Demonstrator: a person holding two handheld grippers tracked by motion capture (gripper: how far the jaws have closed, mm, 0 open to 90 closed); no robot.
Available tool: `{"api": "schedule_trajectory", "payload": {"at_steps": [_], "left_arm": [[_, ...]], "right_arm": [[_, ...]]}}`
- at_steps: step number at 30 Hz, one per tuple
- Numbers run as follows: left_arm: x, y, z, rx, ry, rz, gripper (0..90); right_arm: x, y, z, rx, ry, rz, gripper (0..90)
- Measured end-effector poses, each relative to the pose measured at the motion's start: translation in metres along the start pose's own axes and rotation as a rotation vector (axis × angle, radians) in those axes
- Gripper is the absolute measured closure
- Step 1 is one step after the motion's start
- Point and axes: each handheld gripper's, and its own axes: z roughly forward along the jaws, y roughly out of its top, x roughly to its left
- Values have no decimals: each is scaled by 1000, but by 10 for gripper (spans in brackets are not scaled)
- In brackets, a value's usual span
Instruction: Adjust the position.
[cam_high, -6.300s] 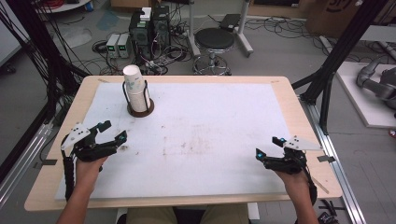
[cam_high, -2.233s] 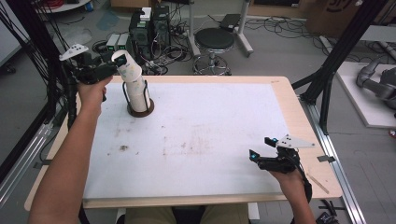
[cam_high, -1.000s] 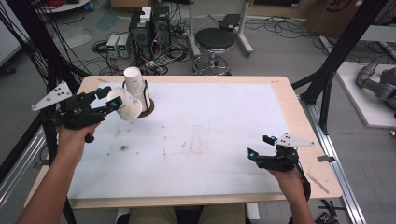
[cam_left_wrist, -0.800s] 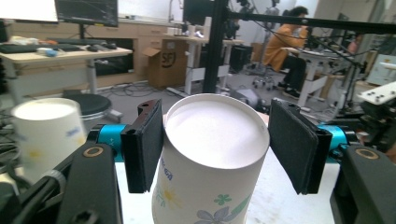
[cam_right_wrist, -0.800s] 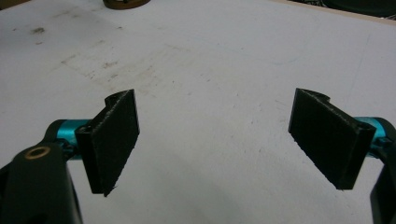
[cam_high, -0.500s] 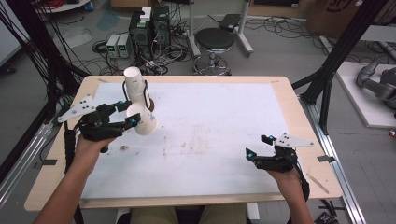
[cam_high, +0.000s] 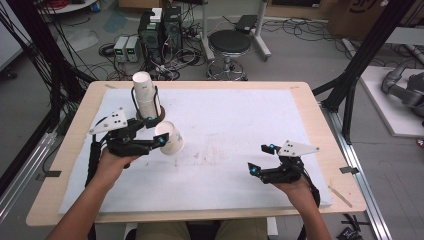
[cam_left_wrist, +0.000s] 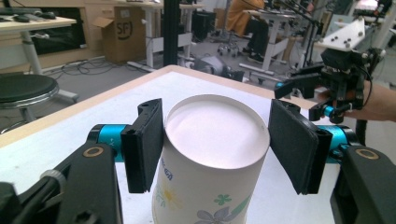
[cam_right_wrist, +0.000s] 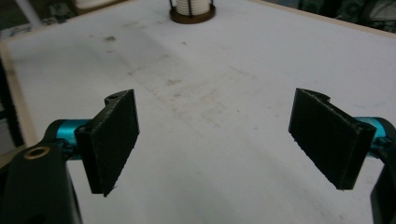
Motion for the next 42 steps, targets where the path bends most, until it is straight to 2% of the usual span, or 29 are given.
{"api": "schedule_trajectory", "payload": {"at_steps": [1, 2, 3, 7, 12, 14, 15, 17, 22, 23, 31, 35, 42], "left_arm": [[-1, 0, 2, 2, -7, 6, 370], [-2, -1, 3, 3, -14, 9, 370], [-3, -1, 5, 4, -21, 7, 370], [-6, 0, 13, 10, -44, 9, 370], [-9, 3, 24, 18, -79, 19, 370], [-11, 4, 30, 22, -93, 23, 370], [-13, 4, 34, 28, -113, 23, 370], [-14, 4, 37, 32, -120, 22, 370], [-19, 2, 46, 57, -153, 31, 370], [-20, 2, 48, 58, -158, 29, 370], [-30, 1, 60, 75, -207, 28, 371], [-33, 0, 64, 77, -225, 25, 371], [-39, 0, 72, 86, -265, 22, 371]], "right_arm": [[1, 2, 0, -5, 24, -2, 163], [1, 2, 0, -5, 24, -2, 163], [5, 7, 1, -30, 54, -24, 164], [10, 16, 7, -53, 84, -37, 163], [17, 26, 21, -65, 156, -74, 163], [20, 28, 27, -63, 175, -87, 163], [21, 30, 29, -64, 181, -90, 163], [24, 31, 34, -60, 200, -93, 163], [27, 32, 45, -40, 219, -108, 163], [29, 32, 47, -32, 228, -100, 163], [33, 35, 58, -28, 248, -121, 163], [36, 38, 65, -19, 289, -134, 164], [40, 40, 74, -15, 316, -139, 163]]}}
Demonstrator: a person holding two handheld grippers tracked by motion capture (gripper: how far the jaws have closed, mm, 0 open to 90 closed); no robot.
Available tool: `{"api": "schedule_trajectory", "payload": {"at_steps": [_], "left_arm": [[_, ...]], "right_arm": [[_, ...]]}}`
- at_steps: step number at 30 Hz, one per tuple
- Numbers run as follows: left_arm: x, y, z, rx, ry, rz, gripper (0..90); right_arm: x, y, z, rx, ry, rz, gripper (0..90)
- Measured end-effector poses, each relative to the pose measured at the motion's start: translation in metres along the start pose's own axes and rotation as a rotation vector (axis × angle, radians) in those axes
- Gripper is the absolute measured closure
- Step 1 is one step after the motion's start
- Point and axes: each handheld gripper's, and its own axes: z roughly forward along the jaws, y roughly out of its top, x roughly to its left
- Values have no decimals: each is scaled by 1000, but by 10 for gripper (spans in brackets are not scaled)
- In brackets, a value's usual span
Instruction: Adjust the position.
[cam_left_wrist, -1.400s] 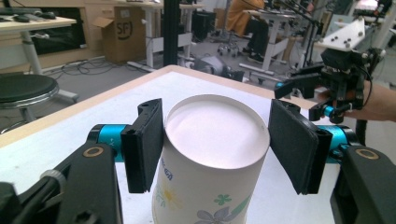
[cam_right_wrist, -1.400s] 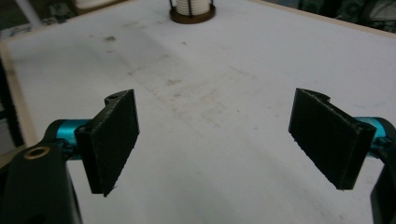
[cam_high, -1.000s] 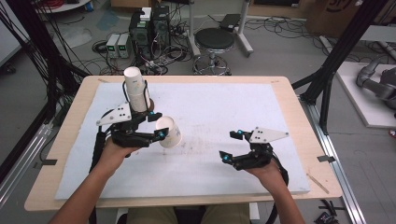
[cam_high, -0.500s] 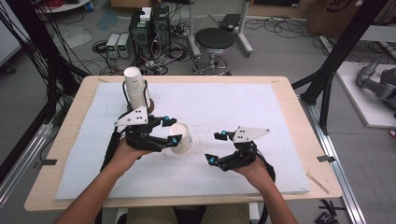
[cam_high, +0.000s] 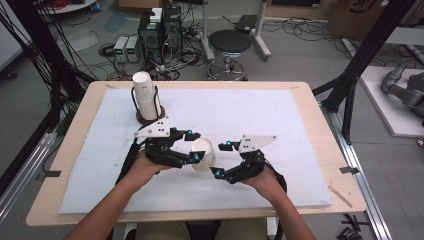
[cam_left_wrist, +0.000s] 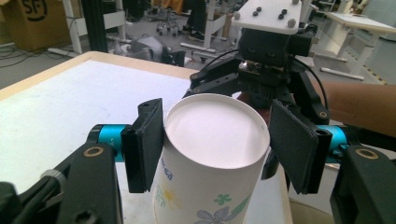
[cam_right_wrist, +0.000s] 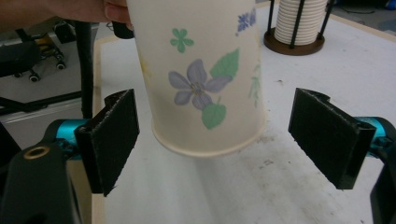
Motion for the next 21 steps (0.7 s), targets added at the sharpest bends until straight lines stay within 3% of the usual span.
{"api": "schedule_trajectory", "payload": {"at_steps": [9, 21], "left_arm": [[-5, 1, 8, -6, -32, -4, 371], [-7, 2, 14, -32, -69, -19, 371]], "right_arm": [[3, 1, 7, -17, 51, 5, 164], [4, 1, 7, -65, 81, 8, 208]]}}
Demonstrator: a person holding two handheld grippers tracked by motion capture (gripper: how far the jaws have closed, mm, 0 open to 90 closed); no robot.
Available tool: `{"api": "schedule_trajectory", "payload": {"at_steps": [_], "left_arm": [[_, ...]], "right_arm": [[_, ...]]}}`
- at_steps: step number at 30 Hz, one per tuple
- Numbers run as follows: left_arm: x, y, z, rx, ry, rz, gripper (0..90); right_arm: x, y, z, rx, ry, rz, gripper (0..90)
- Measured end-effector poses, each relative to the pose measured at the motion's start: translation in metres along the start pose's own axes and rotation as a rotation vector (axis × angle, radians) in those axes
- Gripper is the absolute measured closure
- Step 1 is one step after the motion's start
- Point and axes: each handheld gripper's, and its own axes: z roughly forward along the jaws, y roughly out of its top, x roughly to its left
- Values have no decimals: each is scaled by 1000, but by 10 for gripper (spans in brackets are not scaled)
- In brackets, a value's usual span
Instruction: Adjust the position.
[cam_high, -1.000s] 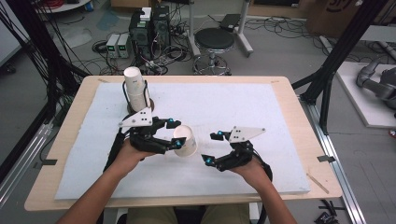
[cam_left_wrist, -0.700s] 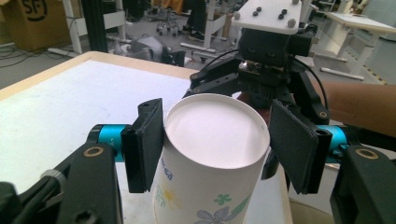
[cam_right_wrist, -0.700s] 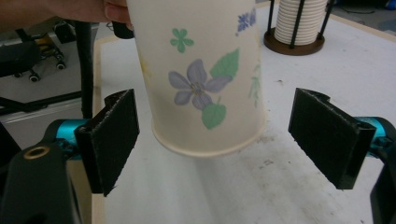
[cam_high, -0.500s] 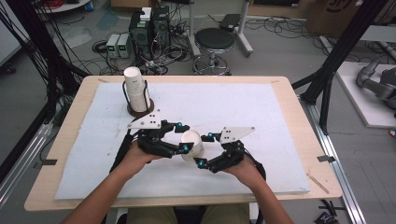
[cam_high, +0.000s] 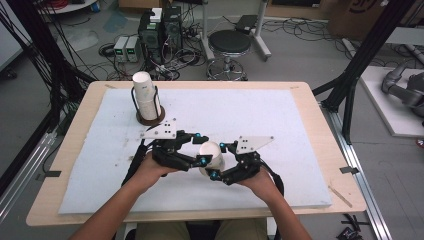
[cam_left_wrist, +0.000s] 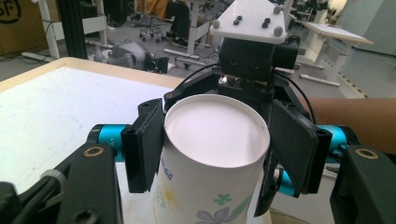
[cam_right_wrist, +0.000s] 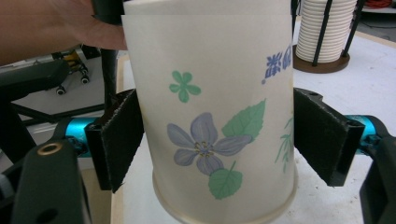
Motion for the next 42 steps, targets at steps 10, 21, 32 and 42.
{"api": "schedule_trajectory", "payload": {"at_steps": [10, 21, 32, 42], "left_arm": [[0, 0, 2, -8, 2, -6, 369], [2, -3, 3, 79, 50, -32, 126], [5, 9, -8, 172, 19, 9, 128], [6, 13, -10, 248, -5, 12, 134]], "right_arm": [[-1, -2, -2, -3, -4, -13, 292], [-2, -2, -2, 93, -1, -39, 326], [-4, 8, -1, 221, -33, -104, 331], [-2, 32, 4, 331, -23, -175, 333]]}}
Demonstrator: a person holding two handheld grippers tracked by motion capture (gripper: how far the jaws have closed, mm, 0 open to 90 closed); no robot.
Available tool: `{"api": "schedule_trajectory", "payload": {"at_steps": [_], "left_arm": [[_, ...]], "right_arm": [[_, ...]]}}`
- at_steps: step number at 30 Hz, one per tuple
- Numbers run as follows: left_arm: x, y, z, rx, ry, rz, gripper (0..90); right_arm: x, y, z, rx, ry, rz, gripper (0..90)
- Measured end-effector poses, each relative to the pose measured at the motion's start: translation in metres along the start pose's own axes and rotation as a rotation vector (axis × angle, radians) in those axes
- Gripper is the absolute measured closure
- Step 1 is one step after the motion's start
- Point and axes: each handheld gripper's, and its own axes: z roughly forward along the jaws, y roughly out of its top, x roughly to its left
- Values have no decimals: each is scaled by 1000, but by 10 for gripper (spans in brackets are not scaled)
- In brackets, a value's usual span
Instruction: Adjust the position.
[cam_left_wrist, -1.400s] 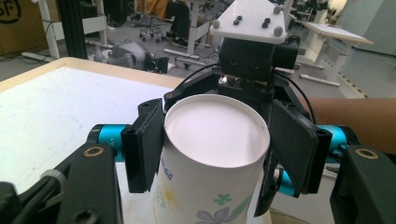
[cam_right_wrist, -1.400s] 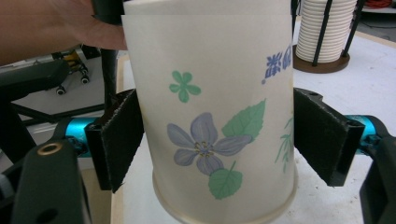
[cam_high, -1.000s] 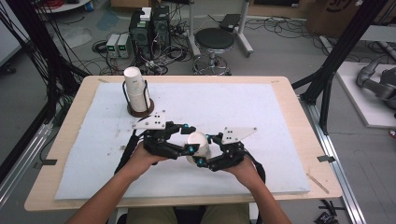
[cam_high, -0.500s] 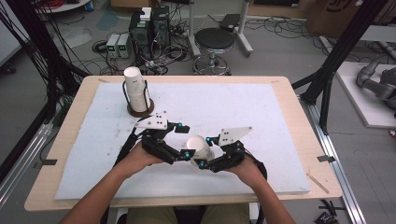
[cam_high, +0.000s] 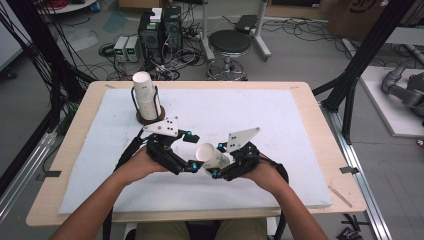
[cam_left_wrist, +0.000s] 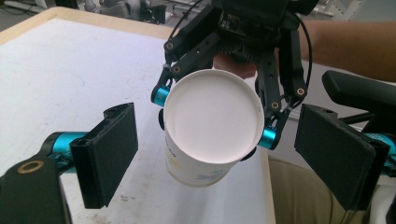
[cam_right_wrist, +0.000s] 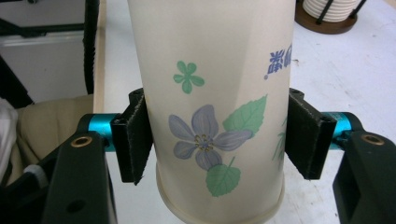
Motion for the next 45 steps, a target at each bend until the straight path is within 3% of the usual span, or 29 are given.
{"api": "schedule_trajectory", "payload": {"at_steps": [7, 10, 17, 23, 27, 33, 39, 45], "left_arm": [[1, -1, 2, 35, -16, 1, 144], [1, -1, 4, 57, -22, 6, 158], [2, -3, 9, 102, -39, 9, 196], [3, -5, 12, 130, -49, 1, 238], [4, -6, 15, 160, -69, 10, 339], [4, -7, 18, 184, -70, 18, 351], [2, -9, 20, 215, -69, 47, 363], [3, -8, 15, 188, -60, 54, 369]], "right_arm": [[0, 10, 3, 65, 22, -28, 332], [2, 15, 6, 124, 34, -53, 332], [3, 21, 9, 176, 48, -79, 332], [4, 23, 11, 207, 59, -84, 332], [5, 23, 14, 240, 66, -89, 333], [6, 23, 17, 283, 80, -84, 333], [6, 22, 20, 312, 89, -91, 325], [6, 21, 14, 267, 48, -82, 235]]}}
